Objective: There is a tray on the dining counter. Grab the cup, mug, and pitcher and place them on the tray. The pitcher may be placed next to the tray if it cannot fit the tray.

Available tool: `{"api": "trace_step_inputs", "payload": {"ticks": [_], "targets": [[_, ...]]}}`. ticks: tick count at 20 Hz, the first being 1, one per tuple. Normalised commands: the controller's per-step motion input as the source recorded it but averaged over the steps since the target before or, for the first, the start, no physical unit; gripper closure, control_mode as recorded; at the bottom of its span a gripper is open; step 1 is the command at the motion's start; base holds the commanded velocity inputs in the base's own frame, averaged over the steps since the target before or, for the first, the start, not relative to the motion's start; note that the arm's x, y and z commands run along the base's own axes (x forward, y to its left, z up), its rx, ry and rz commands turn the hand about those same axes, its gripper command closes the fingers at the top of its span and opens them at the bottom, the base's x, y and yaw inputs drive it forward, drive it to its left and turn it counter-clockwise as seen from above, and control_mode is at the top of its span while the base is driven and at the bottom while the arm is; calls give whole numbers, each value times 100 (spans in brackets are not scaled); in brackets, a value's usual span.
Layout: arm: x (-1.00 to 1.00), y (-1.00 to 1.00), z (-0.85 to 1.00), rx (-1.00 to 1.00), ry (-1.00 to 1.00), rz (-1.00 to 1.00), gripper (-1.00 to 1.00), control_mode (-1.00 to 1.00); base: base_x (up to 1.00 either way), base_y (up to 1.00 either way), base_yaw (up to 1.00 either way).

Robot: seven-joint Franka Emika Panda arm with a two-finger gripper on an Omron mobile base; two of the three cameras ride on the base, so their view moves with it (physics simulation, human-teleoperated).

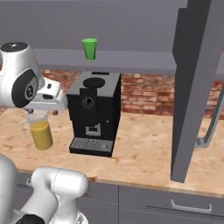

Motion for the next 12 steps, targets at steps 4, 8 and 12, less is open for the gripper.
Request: {"api": "trace_step_inputs", "payload": {"ticks": [4, 8, 12], "targets": [[0, -5, 69, 11, -2, -6, -100, -100, 0, 0, 0], [-3, -13, 58, 9, -1, -15, -100, -100, 0, 0, 0], [-10, -9, 29, 3, -2, -29, -100, -100, 0, 0, 0]]}}
